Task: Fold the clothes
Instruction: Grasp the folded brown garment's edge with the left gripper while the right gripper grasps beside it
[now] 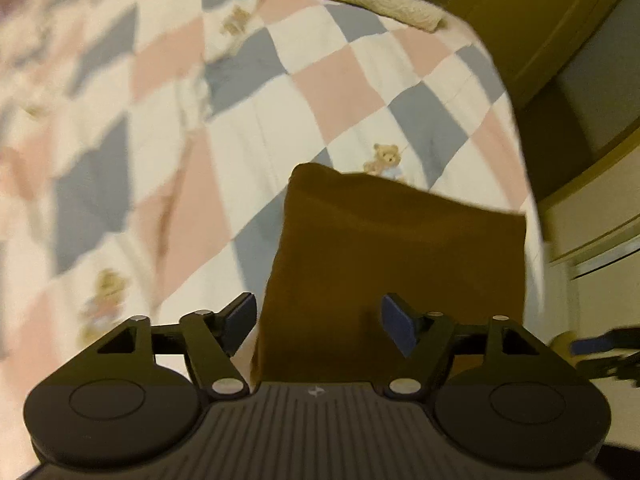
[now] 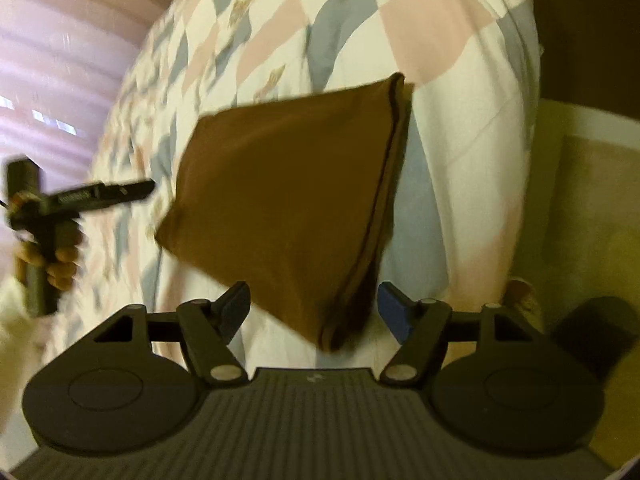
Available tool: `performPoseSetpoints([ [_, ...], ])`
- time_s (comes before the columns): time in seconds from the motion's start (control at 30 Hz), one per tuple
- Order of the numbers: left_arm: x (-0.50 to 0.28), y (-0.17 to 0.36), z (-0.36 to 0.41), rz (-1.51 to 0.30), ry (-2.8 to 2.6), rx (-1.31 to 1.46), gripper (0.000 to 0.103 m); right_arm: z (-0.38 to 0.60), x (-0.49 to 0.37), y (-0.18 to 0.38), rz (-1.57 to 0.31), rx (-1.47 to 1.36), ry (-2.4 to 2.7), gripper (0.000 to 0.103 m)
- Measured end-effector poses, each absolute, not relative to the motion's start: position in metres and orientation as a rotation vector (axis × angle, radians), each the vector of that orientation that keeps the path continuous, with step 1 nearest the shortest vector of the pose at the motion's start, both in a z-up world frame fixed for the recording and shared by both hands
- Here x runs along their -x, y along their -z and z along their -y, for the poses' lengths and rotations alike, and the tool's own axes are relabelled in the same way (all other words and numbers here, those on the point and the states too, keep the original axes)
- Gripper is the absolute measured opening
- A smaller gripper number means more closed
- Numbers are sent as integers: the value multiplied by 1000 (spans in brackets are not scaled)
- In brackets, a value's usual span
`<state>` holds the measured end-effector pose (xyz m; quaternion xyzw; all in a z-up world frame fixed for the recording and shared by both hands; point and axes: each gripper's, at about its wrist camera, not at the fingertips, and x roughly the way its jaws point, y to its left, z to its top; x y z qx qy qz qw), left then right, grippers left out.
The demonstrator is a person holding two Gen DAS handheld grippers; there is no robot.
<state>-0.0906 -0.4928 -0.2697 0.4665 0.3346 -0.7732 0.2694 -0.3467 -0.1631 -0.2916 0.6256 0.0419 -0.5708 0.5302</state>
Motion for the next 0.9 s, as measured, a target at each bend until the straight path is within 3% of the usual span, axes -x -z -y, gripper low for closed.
performPoseSetpoints([
  [0.2, 93, 332, 548, -1190, 2171, -1203, 85, 175, 370, 324, 36, -1491, 1418, 67],
  [0.5, 98, 405, 568, -1598, 2181, -1133, 100, 188, 394, 366, 167, -1522, 1342, 68],
  [0.6, 102, 412, 566, -1670, 2223, -1077, 95, 194, 398, 377, 194, -1544, 1330, 68],
  [0.63, 107, 411, 563, -1684, 2247, -1076, 82, 195, 400, 380, 213, -1553, 1327, 68],
  [0.73, 122, 405, 556, -1620, 2305, -1134, 70, 199, 402, 386, 297, -1549, 1268, 68],
  [0.8, 123, 406, 556, -1614, 2310, -1144, 63, 206, 397, 389, 298, -1545, 1195, 61],
  [0.9, 128, 406, 552, -1590, 2307, -1175, 65, 216, 390, 397, 201, -1565, 1218, 45],
])
